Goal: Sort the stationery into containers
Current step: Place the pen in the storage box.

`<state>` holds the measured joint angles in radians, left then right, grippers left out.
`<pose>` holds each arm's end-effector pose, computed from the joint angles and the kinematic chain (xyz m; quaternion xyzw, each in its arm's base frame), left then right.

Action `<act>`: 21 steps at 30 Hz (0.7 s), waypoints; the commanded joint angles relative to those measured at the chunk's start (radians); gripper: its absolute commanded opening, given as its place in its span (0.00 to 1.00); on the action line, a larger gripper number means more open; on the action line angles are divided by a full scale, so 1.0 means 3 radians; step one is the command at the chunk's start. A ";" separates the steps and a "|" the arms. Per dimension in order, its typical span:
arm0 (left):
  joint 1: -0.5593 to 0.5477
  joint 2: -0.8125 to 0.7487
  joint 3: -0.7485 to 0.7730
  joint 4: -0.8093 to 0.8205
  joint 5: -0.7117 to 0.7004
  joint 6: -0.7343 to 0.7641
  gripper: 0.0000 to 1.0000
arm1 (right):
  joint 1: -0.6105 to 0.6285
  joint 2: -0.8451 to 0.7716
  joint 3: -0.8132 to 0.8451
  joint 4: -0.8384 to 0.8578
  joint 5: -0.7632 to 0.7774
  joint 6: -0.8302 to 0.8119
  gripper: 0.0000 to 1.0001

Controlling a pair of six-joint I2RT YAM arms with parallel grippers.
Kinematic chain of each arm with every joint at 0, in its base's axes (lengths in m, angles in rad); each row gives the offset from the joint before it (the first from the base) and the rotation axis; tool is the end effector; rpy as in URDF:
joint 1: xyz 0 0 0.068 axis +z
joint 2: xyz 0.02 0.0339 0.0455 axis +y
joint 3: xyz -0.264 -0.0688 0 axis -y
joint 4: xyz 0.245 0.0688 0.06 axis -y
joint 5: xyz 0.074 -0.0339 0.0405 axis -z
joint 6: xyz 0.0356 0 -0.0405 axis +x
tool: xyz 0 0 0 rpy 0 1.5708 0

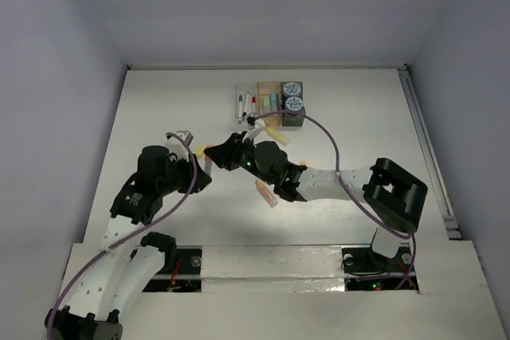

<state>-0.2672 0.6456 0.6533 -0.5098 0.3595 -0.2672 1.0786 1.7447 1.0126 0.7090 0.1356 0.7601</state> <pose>0.1392 -0.0511 0.2826 0.0911 0.8467 -0.2807 0.4427 0.1920 0.3478 0.2519 -0.0664 0.7121 0.5251 0.4613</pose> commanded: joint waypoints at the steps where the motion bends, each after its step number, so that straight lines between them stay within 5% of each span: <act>1: 0.0170 -0.0035 0.0149 0.1521 -0.0340 -0.0117 0.00 | 0.0353 -0.0119 -0.0114 -0.0931 -0.0514 -0.0150 0.00; 5: 0.0170 0.0021 0.0134 0.1587 -0.0018 -0.0050 0.45 | -0.0087 -0.0206 0.0147 -0.1044 -0.0483 -0.0258 0.00; 12: 0.0170 -0.0096 0.0118 0.1587 0.0105 -0.0030 0.91 | -0.1043 -0.0064 0.0735 -0.1187 -0.0488 -0.0478 0.00; 14: 0.0170 -0.0132 0.0108 0.1587 0.0105 -0.0035 0.99 | -0.1227 0.0064 0.0858 -0.1167 -0.0544 -0.0554 0.00; 21: 0.0093 -0.0107 0.0144 0.1521 -0.0012 -0.0014 0.99 | -0.1882 0.0580 0.1542 -0.1738 -0.0575 -0.1055 0.00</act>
<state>-0.2253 0.6060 0.6548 -0.0975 0.3653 -0.2745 0.5510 1.8626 1.3754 0.2886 -0.0101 0.5468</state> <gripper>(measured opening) 0.989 0.340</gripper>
